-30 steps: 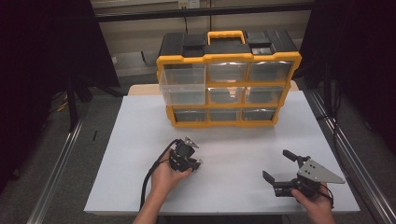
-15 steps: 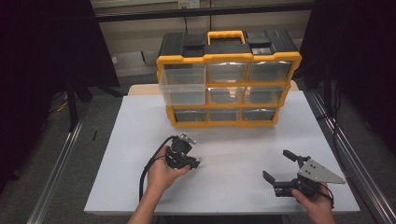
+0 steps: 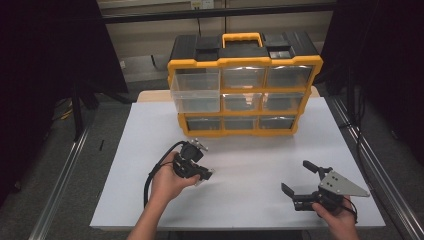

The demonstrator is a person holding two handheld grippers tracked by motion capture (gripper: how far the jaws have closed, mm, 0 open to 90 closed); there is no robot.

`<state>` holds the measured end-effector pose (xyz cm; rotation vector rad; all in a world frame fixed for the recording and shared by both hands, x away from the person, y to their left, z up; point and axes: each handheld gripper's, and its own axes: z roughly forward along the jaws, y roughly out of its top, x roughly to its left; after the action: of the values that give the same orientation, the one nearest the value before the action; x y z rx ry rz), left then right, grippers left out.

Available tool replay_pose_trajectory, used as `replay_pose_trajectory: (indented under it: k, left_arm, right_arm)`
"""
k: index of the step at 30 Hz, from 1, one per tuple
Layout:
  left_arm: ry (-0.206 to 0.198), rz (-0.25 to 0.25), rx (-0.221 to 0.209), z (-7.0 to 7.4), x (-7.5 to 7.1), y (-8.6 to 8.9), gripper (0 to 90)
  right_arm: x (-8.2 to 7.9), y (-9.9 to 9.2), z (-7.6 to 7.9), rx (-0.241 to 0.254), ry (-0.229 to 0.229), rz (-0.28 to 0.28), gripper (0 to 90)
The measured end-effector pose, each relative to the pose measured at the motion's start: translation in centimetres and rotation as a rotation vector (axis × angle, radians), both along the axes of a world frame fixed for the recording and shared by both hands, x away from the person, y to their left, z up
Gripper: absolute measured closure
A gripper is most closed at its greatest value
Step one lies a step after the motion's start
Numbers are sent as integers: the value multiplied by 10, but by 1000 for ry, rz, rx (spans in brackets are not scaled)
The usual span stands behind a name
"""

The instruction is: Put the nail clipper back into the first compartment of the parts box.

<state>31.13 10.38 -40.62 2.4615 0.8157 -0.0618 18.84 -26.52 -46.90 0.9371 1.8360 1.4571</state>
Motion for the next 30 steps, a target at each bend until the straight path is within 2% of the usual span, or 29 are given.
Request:
replay_pose_trajectory:
  k: [2, 8, 15, 17, 21, 30]
  left_arm:
    - [7, -6, -7, 3, 0, 1, 779]
    - [10, -11, 11, 14, 2, 2, 778]
    - [32, -29, 18, 28, 3, 2, 778]
    - [23, -40, 26, 31, 4, 2, 778]
    - [32, -36, 21, 38, 4, 3, 778]
    - [31, -49, 38, 56, 5, 4, 778]
  right_arm:
    - [0, 0, 0, 0, -1, -1, 0]
    - [0, 0, 0, -2, -1, 0, 0]
    - [0, 0, 0, -2, 0, 0, 0]
    - [0, 0, 0, -3, -3, 4, 0]
    - [0, 0, 0, -1, 1, 0, 0]
    - [0, 1, 0, 1, 2, 2, 0]
